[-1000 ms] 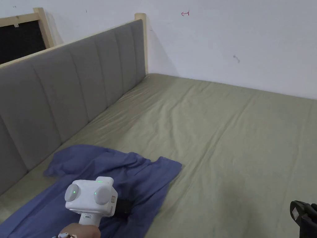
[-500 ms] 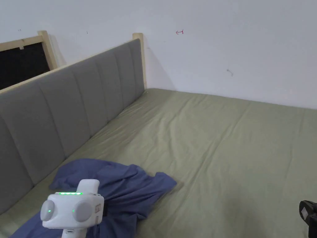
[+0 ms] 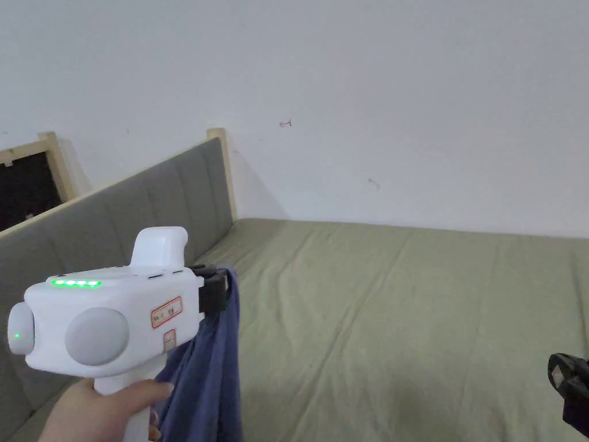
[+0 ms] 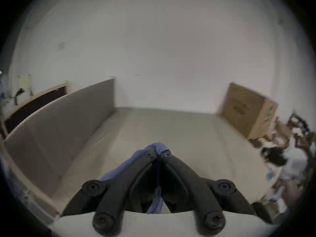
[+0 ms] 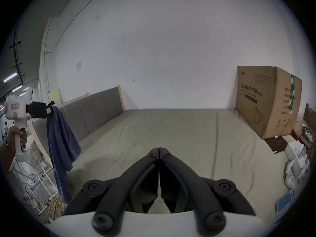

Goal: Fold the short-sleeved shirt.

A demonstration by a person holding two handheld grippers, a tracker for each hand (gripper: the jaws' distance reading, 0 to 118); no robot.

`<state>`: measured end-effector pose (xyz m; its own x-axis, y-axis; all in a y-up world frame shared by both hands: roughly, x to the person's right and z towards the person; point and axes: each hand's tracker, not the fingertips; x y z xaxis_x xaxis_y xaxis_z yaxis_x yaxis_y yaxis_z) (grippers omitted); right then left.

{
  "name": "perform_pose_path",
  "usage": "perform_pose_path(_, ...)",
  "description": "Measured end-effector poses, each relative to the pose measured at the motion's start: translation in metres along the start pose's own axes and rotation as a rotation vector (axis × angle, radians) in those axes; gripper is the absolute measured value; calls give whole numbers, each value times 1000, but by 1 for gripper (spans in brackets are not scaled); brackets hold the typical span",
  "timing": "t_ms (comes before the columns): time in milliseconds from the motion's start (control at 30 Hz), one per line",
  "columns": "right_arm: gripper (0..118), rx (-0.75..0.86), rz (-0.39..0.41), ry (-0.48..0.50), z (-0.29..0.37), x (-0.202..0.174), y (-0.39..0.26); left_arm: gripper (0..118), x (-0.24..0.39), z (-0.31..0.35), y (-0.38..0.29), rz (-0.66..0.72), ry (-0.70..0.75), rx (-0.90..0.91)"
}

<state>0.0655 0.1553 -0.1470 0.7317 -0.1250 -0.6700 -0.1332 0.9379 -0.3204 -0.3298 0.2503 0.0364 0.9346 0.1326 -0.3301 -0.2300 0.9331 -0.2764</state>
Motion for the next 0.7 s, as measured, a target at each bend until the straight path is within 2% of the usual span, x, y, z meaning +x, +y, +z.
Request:
perform_pose_path(100, 0, 31, -12, -32, 19, 14, 6, 1, 56, -9, 17, -6, -142, 33)
perform_pose_path(267, 0, 83, -35, -114, 53, 42, 13, 2, 143, -48, 18, -74, -307, -36)
perform_pose_path(433, 0, 90, -71, -183, 76, 72, 10, 1, 213, -113, -19, -42, -430, -280)
perform_pose_path(600, 0, 52, -118, -230, 79, 90, -8, 2, 267, -169, -89, -132, -477, -564)
perform_pose_path(700, 0, 17, -145, -235, 75, 97, -19, 2, 277, -189, -128, -67, -488, -719)
